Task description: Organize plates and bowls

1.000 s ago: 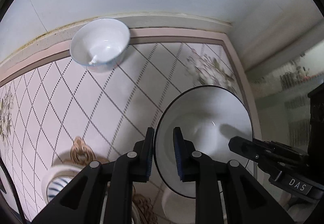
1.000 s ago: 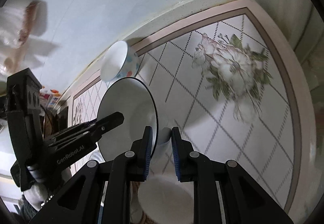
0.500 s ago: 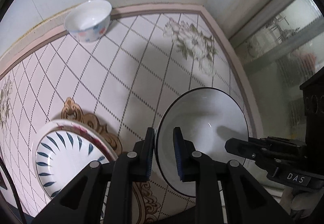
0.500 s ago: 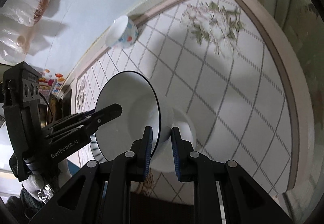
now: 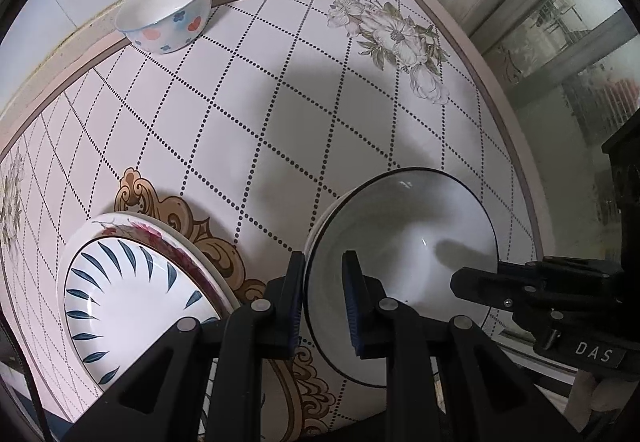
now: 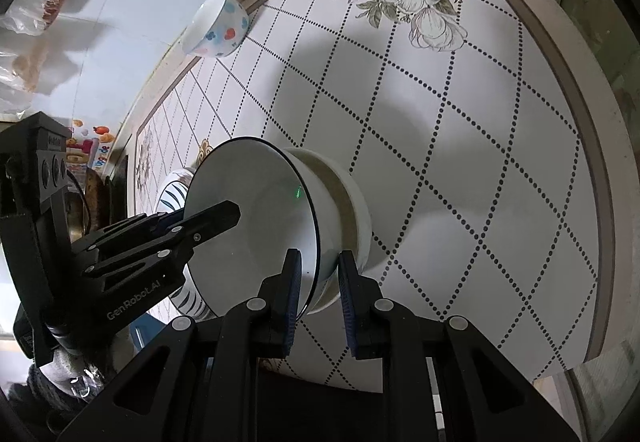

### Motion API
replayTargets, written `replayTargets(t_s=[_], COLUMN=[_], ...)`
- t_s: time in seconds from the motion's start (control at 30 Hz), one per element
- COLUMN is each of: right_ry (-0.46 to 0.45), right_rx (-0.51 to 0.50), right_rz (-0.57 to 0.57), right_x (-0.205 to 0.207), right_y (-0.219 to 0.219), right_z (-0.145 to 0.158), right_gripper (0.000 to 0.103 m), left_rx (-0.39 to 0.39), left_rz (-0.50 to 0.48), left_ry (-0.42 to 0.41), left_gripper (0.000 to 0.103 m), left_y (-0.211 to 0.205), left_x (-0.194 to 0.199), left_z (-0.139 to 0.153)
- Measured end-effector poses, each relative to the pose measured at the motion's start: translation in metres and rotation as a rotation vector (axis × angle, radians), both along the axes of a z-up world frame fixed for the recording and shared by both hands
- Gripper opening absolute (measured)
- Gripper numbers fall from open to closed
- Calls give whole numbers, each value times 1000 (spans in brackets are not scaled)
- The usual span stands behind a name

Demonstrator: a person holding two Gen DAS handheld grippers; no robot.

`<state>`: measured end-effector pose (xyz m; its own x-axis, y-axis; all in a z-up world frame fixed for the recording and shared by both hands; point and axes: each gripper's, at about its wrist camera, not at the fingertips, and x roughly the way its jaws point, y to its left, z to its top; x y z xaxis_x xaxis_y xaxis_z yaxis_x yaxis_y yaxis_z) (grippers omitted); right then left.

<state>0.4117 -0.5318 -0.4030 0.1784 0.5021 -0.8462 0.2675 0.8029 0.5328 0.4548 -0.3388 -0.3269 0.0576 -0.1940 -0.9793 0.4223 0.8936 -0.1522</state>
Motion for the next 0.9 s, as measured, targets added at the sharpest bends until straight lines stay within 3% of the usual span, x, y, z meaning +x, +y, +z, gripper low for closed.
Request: replayTargets(t_s=[0.57, 0.73, 0.8, 0.87, 0.9], right_ry=[65, 63, 26, -19, -50], right_rx=[-24, 9, 21, 38, 47], right_rz=[47, 30, -3, -31, -36], right_x=[17, 28, 44, 67, 84], right_y=[-1, -18, -27, -33, -33], right_z=[0, 17, 33, 45, 51], right_gripper=[23, 24, 26, 43, 47], left_rx=[23, -31, -63, -85, -98], left_rz=[-5, 42, 86, 143, 177], left_ry=[37, 37, 13, -2, -19], left_gripper=[16, 17, 18, 30, 30], left_y=[2, 18, 28, 39, 46], left_x=[3, 11, 27, 52, 69], left_z=[-10, 18, 36, 47, 51])
